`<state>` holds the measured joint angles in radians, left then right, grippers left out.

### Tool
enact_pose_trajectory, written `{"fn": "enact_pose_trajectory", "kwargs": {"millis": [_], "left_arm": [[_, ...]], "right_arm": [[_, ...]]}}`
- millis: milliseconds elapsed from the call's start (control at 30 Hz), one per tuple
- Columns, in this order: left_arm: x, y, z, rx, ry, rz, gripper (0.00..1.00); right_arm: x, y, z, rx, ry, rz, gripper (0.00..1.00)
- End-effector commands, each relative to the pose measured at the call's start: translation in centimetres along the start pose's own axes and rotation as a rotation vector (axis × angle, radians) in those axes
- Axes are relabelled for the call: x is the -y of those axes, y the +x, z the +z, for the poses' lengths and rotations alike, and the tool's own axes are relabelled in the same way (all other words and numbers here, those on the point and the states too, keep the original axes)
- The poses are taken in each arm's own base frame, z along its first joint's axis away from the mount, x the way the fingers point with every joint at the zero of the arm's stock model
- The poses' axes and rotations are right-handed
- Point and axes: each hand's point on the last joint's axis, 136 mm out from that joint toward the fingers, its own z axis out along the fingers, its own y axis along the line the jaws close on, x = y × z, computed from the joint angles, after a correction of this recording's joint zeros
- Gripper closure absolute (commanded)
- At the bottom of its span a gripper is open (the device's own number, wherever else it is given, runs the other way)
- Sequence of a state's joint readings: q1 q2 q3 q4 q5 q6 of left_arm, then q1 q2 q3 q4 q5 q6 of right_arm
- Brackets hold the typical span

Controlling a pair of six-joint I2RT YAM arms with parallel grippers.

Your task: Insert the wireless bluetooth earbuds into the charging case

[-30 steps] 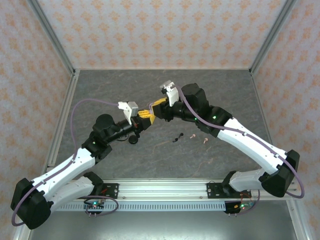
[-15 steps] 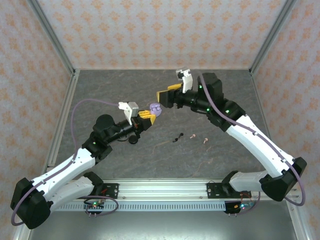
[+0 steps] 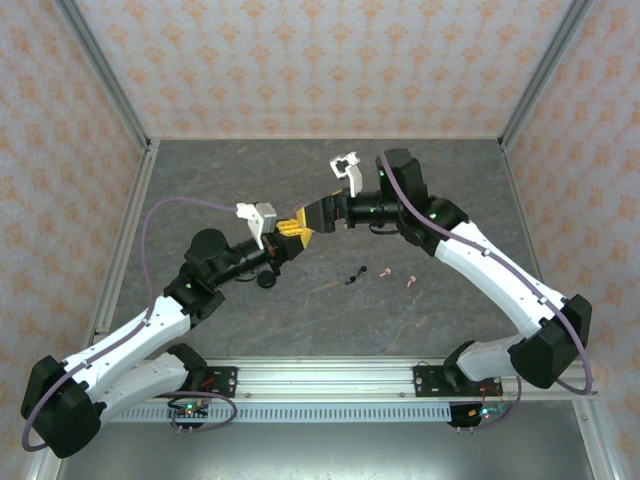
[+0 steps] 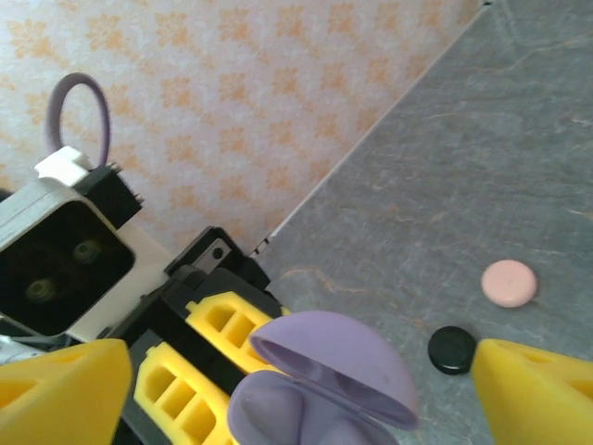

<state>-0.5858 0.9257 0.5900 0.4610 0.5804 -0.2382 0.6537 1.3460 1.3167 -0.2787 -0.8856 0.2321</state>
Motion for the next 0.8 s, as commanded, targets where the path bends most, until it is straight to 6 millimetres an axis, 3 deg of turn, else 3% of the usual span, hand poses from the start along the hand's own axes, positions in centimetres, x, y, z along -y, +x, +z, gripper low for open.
{"fn": "enact_pose_trajectory", "kwargs": {"millis": [0,100,400,633,767], "left_arm": [[1.7,-2.4,0.1,0.05,0.054,0.034,1.0],[1.7,-2.4,0.1,0.042,0.053,0.036,1.0],[1.3,-1.9,0.2,0.023,0.039,0.035,1.0],[1.1,-1.6,0.3,0.013,0.031,0.03,1.0],[0.4,-1.4,0.4,0.006,-0.006,0.022,1.0]], "right_arm": [[-3.2,-1.0,-0.5,0.013,-0.137,-0.055,0.14],[-3.7,-1.1,-0.9,0.02,-0.146,-0.077,0.23],[-4.8,-1.4,-2.9,0.106,-0.127,-0.154,0.27],[-3.6,-0.4,-3.1,0.104,-0.07,-0.158,0.26],[-1.3,-0.2,-3.4,0.098,0.066,-0.146,0.22]]}}
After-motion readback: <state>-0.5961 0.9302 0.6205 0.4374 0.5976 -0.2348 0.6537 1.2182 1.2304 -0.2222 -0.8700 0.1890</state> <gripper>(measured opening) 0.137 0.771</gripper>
